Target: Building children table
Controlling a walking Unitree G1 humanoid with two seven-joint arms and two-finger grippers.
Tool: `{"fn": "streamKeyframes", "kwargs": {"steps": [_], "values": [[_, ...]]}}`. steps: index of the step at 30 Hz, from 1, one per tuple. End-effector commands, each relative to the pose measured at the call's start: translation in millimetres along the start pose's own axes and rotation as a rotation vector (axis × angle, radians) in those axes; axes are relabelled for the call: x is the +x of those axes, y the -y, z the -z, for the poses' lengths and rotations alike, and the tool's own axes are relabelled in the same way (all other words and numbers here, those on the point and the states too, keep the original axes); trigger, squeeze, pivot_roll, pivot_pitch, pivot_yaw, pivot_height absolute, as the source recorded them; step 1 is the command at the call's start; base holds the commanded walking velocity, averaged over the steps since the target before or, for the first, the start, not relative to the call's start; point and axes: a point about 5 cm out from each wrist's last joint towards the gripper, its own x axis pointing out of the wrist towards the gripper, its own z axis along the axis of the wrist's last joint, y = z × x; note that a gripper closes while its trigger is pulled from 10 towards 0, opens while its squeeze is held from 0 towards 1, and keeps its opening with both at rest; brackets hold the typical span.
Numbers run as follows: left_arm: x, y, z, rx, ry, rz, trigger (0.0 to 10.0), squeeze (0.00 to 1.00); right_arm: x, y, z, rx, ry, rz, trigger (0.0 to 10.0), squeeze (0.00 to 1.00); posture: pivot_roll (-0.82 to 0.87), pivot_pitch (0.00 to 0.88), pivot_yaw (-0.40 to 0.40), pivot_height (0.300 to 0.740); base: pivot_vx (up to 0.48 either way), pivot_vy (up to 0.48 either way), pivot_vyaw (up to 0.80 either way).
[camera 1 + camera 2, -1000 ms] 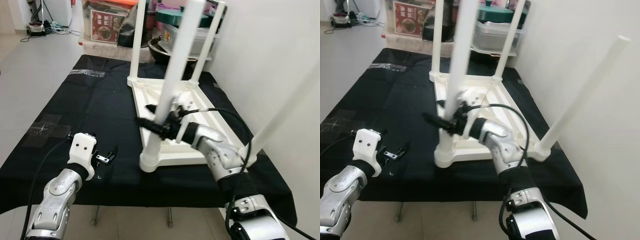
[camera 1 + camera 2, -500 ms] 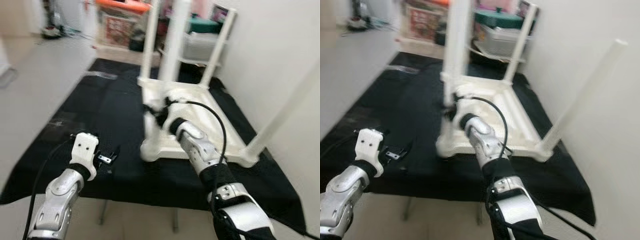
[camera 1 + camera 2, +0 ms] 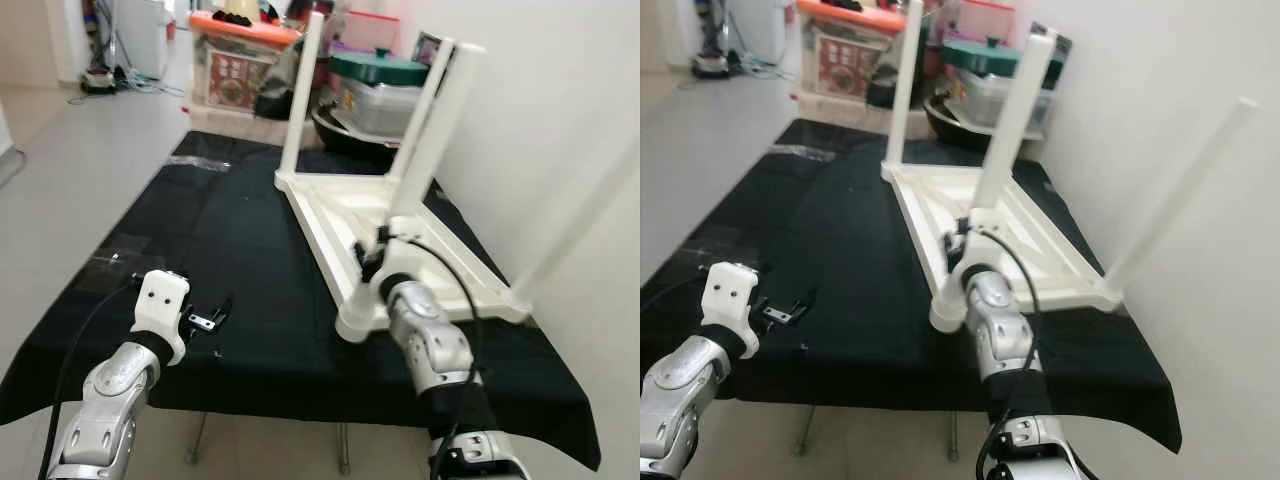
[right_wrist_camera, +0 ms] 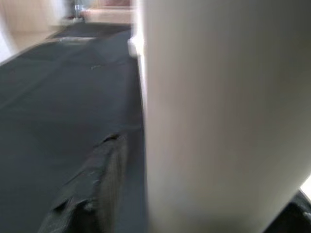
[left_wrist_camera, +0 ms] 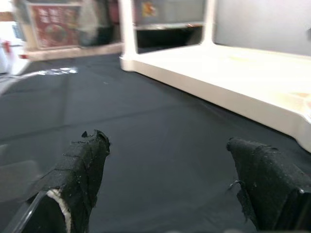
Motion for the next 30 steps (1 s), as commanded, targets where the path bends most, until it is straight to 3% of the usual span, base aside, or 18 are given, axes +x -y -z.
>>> {"fn": "streamKeyframes", "kwargs": {"steps": [1,2,3,5,6,7,10,14,19,26,27,29,30], "values": [[1.6,4.0,2,-0.011,-0.001,0.015,10.0,0.00,3.7,-11.2,-19,0.025,0.049,-0.100,10.0,1.00,0.15,0.000,-0.192,0.740,0.000,0.000,0.00],[1.5,4.2,2,-0.012,-0.001,0.014,10.0,0.00,3.1,-16.9,-28,0.034,0.085,-0.202,10.0,0.00,0.15,0.000,-0.199,0.740,0.000,0.000,0.00],[1.3,4.3,2,-0.013,0.000,0.013,10.0,0.00,-0.9,-22.7,-37,0.028,0.127,-0.303,10.0,0.00,0.15,0.000,-0.199,0.740,0.000,0.000,0.00],[1.2,4.4,2,-0.014,0.000,0.013,10.0,0.00,-4.4,-26.4,-43,0.018,0.156,-0.368,10.0,0.00,0.15,0.000,-0.199,0.740,0.000,0.000,0.00],[1.6,4.6,2,-0.017,0.003,0.013,10.0,0.00,-21.4,-39.8,-43,-0.036,0.175,-0.668,10.0,0.00,0.16,0.000,-0.206,0.740,0.000,0.000,0.00],[1.6,4.6,2,-0.017,0.003,0.013,10.0,0.00,-21.4,-39.8,-43,-0.036,0.175,-0.668,10.0,0.00,0.16,0.000,-0.206,0.740,0.000,0.000,0.00],[2.0,5.0,1,-0.019,0.005,0.015,10.0,0.00,-30.2,-47.7,-39,-0.079,0.170,-0.844,10.0,0.00,0.17,0.000,-0.213,0.740,0.000,0.000,0.00],[1.9,5.1,2,-0.020,0.004,0.016,10.0,0.00,-26.6,-60.7,-27,-0.129,0.158,-0.945,10.0,0.00,0.17,0.000,-0.217,0.740,0.000,0.000,0.00],[1.3,5.4,2,-0.019,0.003,0.016,10.0,0.00,-5.1,-76.4,-11,-0.159,0.092,-0.887,10.0,0.00,0.19,0.000,-0.230,0.740,0.000,0.000,0.00],[1.0,4.9,2,-0.019,0.003,0.015,10.0,0.00,-2.2,-74.0,-14,-0.177,0.103,-0.874,10.0,0.00,0.20,0.000,-0.232,0.740,0.000,0.000,0.00],[1.0,4.7,2,-0.020,0.004,0.015,10.0,0.00,1.4,-69.9,-17,-0.165,0.112,-0.829,0.5,0.00,0.19,0.000,-0.225,0.740,0.000,0.000,0.00],[1.1,4.5,2,-0.021,0.004,0.014,10.0,0.00,4.2,-66.9,-19,-0.156,0.118,-0.795,0.5,0.00,0.19,0.000,-0.225,0.740,0.000,0.000,0.00],[1.2,4.6,2,-0.022,0.005,0.015,10.0,0.00,11.1,-57.5,-19,-0.132,0.113,-0.673,0.0,0.00,0.18,0.000,-0.221,0.740,0.000,0.000,0.00]]}}
